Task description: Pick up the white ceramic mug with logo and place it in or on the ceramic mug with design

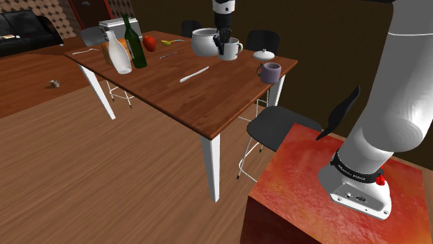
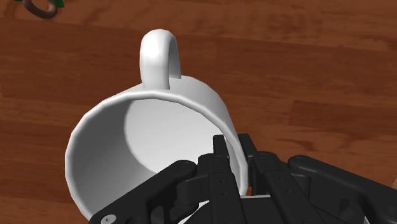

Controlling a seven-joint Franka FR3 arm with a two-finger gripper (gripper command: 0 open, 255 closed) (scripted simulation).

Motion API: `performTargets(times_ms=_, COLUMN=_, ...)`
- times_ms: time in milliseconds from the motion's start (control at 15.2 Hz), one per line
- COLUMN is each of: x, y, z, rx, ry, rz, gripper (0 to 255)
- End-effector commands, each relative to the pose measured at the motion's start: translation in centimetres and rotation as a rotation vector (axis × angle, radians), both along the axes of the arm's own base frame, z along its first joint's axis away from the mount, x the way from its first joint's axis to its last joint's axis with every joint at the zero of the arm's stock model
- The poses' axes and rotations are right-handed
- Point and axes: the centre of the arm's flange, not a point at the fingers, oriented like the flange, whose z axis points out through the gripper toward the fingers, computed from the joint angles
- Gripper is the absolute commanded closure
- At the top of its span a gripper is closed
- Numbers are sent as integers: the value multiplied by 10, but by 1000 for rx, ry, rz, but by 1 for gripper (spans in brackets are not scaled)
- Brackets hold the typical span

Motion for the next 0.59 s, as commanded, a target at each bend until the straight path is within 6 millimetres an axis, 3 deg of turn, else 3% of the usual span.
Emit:
performTargets(times_ms=0, x=-10, y=-10, z=4, rx=0, ry=0, rz=0, gripper=255)
performTargets(times_ms=528, x=-80, y=-88, z=6, rx=0, ry=0, rz=0, gripper=255)
